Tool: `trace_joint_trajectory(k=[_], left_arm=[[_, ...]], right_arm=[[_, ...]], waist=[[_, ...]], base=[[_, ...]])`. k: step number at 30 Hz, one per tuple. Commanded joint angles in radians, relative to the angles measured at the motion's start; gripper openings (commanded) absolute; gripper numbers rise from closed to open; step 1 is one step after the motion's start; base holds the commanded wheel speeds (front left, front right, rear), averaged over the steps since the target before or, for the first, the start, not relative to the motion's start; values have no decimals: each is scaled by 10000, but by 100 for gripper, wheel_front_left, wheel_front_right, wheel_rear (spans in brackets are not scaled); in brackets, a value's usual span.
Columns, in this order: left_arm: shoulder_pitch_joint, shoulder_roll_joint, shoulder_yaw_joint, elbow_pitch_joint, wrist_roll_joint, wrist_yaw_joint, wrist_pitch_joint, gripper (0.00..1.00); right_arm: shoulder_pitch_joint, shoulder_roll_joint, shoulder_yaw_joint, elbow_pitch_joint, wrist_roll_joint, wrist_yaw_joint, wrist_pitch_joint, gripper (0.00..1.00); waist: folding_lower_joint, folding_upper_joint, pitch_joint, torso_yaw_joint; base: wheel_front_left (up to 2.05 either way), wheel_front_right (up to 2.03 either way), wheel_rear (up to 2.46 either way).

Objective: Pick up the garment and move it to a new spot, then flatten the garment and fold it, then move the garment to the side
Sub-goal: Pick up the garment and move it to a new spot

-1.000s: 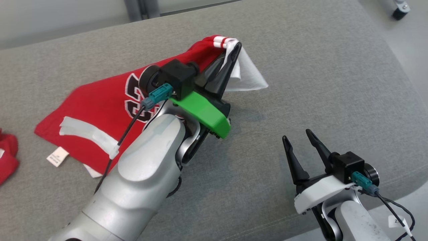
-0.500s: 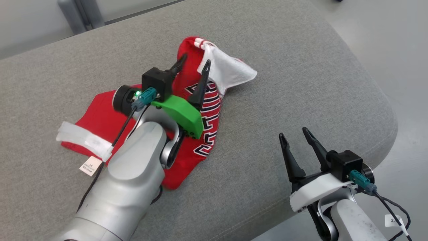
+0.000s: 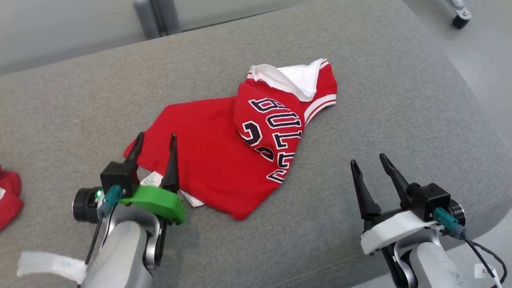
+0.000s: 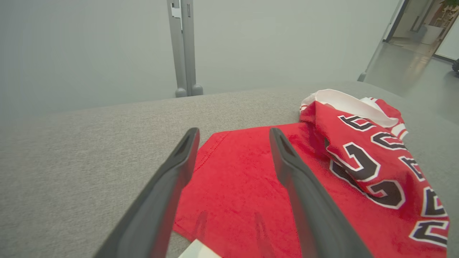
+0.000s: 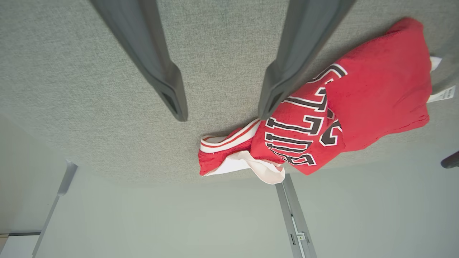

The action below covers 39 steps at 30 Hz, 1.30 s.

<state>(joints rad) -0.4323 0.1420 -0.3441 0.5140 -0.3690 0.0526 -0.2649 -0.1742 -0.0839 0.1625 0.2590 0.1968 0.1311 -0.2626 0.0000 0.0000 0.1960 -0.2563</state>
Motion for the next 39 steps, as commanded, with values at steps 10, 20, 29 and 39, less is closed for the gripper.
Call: trace_joint_trajectory(k=[10, 20, 29, 39], left_arm=[[2910, -289, 1660, -1572, 1536, -305, 7, 100], [4730, -729, 3162, -2518, 2092, -505, 7, 100], [5431, -900, 3306, -2662, 2258, -700, 7, 100], [5440, -908, 3141, -2744, 2002, -544, 7, 100]], right_arm=[[546, -78, -120, 111, -191, -8, -34, 100], [957, -125, -140, 242, -411, -8, -34, 100], [1340, -159, -197, 227, -629, -8, -34, 100], [1403, -144, -257, 227, -547, -8, -34, 100]], waist=[[0, 0, -1174, 1195], [0, 0, -1770, 1281], [0, 0, -2014, 1427], [0, 0, -2023, 1478]], base=[[0, 0, 0], [0, 0, 0], [0, 0, 0], [0, 0, 0]])
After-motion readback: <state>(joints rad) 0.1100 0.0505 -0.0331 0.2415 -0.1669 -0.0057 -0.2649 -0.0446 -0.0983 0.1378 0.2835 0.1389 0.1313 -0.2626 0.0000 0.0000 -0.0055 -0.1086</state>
